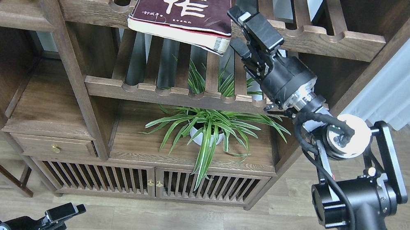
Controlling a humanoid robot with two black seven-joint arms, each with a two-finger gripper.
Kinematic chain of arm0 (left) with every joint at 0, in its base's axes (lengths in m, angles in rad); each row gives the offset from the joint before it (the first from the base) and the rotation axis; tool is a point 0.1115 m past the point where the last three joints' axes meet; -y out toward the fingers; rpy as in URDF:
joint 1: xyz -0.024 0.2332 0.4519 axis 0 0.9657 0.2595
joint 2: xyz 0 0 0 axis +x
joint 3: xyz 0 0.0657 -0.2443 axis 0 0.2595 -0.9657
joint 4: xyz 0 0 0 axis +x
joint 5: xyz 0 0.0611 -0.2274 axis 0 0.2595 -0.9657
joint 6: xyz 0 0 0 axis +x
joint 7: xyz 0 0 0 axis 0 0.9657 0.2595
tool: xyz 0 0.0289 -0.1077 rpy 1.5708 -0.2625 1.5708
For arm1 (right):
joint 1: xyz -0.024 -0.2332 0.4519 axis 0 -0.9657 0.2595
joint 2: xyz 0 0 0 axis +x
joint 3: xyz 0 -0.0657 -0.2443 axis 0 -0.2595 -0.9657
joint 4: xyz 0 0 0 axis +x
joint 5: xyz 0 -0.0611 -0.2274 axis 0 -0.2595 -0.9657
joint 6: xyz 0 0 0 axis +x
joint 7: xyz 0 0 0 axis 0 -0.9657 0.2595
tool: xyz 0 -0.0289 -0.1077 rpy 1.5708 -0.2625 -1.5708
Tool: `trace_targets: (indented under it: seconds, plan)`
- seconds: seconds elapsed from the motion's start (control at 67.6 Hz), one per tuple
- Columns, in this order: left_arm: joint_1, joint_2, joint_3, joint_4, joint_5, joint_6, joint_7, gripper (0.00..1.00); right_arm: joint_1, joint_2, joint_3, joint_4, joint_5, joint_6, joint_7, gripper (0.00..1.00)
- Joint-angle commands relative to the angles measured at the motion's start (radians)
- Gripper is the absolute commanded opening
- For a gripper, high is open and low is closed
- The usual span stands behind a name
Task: Organize books on shelf
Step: 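Grasp the maroon book with the right gripper and pull it down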
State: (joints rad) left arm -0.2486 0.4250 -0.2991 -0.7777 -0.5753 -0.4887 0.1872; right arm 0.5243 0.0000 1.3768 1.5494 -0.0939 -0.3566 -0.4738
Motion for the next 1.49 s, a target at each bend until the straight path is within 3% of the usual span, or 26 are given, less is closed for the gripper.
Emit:
trace_targets:
  seconds: [0.0, 0.118, 0.799, 1.48]
  plan:
    - [0.009, 0.001, -0.002, 0.000, 0.000, 0.000, 0.000, 1.00, 0.011, 0.000, -0.016, -0.005, -0.041, -0.030, 0.030, 1.00]
    - [0.020, 0.001, -0.003, 0.000, -0.001, 0.000, -0.002, 1.00, 0.022, 0.000, -0.022, -0.006, -0.058, -0.068, 0.061, 1.00]
    - [0.022, 0.001, -0.008, 0.005, 0.000, 0.000, 0.000, 1.00, 0.046, 0.000, -0.131, -0.017, -0.050, -0.093, 0.058, 0.96]
    - [0.023, 0.000, -0.009, 0.029, 0.000, 0.000, -0.005, 1.00, 0.100, 0.000, -0.128, -0.069, -0.010, -0.075, 0.055, 0.71]
